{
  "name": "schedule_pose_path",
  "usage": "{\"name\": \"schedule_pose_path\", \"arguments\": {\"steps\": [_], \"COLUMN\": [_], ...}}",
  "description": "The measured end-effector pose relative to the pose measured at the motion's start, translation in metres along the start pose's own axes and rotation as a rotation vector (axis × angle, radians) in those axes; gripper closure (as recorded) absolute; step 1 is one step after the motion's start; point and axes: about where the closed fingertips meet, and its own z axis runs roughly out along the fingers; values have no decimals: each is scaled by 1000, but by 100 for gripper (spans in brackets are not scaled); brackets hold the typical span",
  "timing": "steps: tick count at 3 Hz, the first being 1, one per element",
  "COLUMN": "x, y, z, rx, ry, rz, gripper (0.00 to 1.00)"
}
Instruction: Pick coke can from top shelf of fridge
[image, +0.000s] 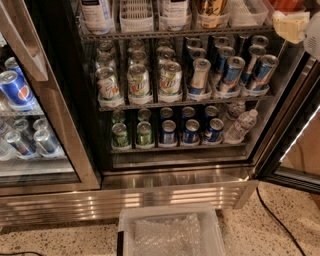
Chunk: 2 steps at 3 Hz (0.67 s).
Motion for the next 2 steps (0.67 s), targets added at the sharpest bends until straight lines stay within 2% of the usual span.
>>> {"name": "schedule_pose_path", "arguments": {"steps": [1, 2], "x": [1, -2], "y": [-11, -13], "z": [11, 28], "rx": [50, 58], "ry": [-45, -96], "rz": [39, 72], "gripper": [44, 43]}}
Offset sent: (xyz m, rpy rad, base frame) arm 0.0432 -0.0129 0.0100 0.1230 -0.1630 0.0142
